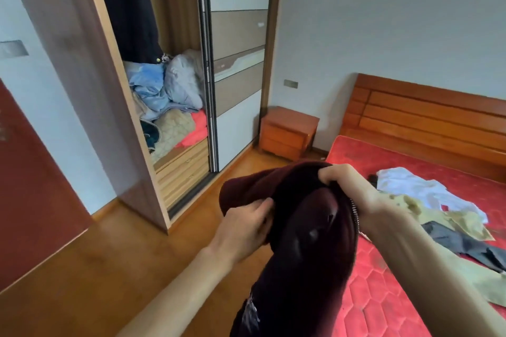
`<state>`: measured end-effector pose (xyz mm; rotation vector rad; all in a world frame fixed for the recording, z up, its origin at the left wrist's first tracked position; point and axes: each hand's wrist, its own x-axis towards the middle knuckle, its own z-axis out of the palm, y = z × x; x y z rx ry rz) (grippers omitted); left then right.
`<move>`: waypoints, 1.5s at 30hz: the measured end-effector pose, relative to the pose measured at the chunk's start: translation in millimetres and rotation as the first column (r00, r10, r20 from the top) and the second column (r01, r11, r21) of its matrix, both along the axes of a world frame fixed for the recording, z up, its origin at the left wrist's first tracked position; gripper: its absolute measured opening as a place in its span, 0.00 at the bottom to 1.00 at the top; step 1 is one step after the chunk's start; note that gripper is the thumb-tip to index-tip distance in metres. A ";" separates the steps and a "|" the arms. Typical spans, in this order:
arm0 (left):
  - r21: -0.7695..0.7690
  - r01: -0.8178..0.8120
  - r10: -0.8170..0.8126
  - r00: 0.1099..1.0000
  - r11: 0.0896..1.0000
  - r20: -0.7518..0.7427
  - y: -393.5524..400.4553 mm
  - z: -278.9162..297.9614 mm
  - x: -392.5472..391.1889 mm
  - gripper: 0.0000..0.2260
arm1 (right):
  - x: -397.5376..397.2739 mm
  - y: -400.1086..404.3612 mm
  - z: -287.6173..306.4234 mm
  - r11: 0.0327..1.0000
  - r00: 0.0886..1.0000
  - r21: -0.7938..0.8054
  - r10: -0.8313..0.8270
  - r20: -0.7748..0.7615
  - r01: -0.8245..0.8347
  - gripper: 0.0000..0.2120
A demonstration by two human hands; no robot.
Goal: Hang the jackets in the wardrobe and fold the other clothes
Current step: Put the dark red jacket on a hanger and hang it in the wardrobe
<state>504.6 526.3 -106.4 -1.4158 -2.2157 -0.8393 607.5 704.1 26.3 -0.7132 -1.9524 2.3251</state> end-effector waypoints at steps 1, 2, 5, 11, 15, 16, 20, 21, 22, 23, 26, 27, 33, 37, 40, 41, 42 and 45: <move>-0.009 -0.052 0.053 0.990 0.999 0.131 6.1 5.7 -6.8 0.12 | -7.0 0.5 -0.5 0.999 0.999 -0.017 0.029 0.018 -0.029 0.15; -0.005 -0.096 0.094 0.971 0.995 0.220 13.5 12.4 -15.4 0.17 | -12.9 0.4 1.4 0.998 0.999 -0.029 0.051 0.021 -0.050 0.10; -0.011 -0.092 0.088 0.894 0.996 0.439 32.4 28.4 -35.0 0.22 | -41.9 12.2 1.9 0.986 0.986 -0.016 0.165 0.010 -0.164 0.12; 0.169 -0.087 -0.108 0.479 0.982 0.871 44.0 6.2 -44.4 0.18 | -110.5 41.4 6.5 0.992 0.997 0.103 0.077 -0.011 -0.076 0.17; 0.137 -0.130 -0.034 0.593 0.982 0.805 22.9 -8.8 -61.1 0.27 | -149.9 38.8 7.5 0.992 0.989 0.104 0.079 -0.124 -0.067 0.33; 0.088 -0.120 0.014 0.661 0.989 0.750 17.8 -6.7 -68.0 0.24 | -159.2 37.1 7.9 0.995 0.987 0.070 0.084 -0.141 -0.074 0.34; 0.031 -0.086 0.058 0.858 0.996 0.511 5.8 -3.3 -105.1 0.28 | -195.1 25.1 4.8 0.992 0.982 0.064 0.119 -0.144 -0.111 0.32; 0.020 -0.096 0.077 0.892 0.995 0.446 3.0 -6.4 -116.3 0.29 | -204.6 21.7 4.0 0.994 0.986 0.089 0.079 -0.149 -0.066 0.31; 0.016 -0.115 0.099 0.913 0.993 0.396 -1.4 -8.8 -126.5 0.30 | -213.8 19.1 2.6 0.995 0.988 0.089 0.049 -0.149 -0.036 0.27; 0.002 -0.154 0.143 0.920 0.988 0.365 -5.8 -10.9 -136.5 0.31 | -223.2 16.1 1.8 0.998 0.991 0.058 0.024 -0.133 -0.016 0.21; -0.044 -0.304 0.305 0.917 0.952 0.259 -17.7 -14.9 -168.1 0.32 | -245.6 1.2 0.5 0.995 0.999 -0.092 -0.027 -0.017 0.025 0.09; -0.028 -0.337 0.334 0.916 0.941 0.221 -22.3 -12.9 -179.7 0.30 | -253.5 -3.6 1.0 0.992 0.999 -0.112 -0.051 -0.004 0.051 0.09; 0.064 -0.366 0.355 0.925 0.929 0.139 -70.6 -5.1 -261.1 0.17 | -298.8 -23.0 8.6 0.989 0.987 0.006 -0.150 0.055 0.150 0.05; 0.117 -0.288 0.244 0.924 0.951 0.294 -95.4 -13.0 -305.6 0.18 | -332.1 -28.4 11.3 0.956 0.990 0.258 -0.133 -0.048 0.141 0.07; 0.090 -0.200 0.157 0.924 0.976 0.349 -108.7 -15.4 -338.0 0.16 | -357.8 -24.2 8.5 0.786 0.974 0.575 -0.181 -0.140 0.228 0.20; 0.073 -0.146 0.113 0.934 0.987 0.340 -112.3 -13.6 -347.3 0.16 | -364.8 -21.5 8.6 0.728 0.970 0.641 -0.188 -0.153 0.242 0.21; 0.047 -0.089 0.070 0.946 0.995 0.315 -115.5 -10.5 -355.8 0.17 | -371.0 -18.1 9.1 0.688 0.968 0.682 -0.197 -0.154 0.249 0.21; -0.047 -0.010 0.015 0.993 0.999 0.116 -122.0 -0.1 -384.8 0.22 | -385.5 -8.5 10.2 0.629 0.973 0.745 -0.196 -0.125 0.223 0.19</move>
